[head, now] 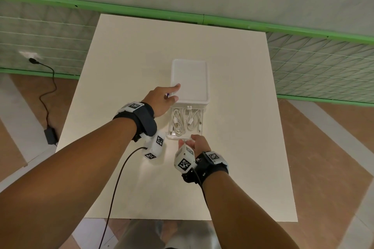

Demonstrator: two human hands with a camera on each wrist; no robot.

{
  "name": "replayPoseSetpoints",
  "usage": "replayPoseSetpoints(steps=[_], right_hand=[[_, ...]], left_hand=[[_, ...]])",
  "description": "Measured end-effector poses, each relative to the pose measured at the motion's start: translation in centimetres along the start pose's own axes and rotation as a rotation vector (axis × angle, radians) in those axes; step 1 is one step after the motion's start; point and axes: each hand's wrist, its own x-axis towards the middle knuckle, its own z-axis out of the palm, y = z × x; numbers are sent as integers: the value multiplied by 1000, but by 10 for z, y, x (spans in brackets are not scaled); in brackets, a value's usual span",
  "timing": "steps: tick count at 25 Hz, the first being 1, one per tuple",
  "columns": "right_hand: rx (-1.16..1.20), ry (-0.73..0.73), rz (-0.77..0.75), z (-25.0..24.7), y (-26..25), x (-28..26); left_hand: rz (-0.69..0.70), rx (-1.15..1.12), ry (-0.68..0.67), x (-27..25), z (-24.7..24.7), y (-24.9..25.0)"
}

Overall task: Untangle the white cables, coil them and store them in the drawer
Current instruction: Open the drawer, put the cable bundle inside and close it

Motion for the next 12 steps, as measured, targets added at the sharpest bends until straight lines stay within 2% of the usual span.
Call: replayPoseSetpoints(steps=[12], right_hand=[[126,46,-95,7,-14,17]], left_hand=[[8,-8,-14,0,-1,1]])
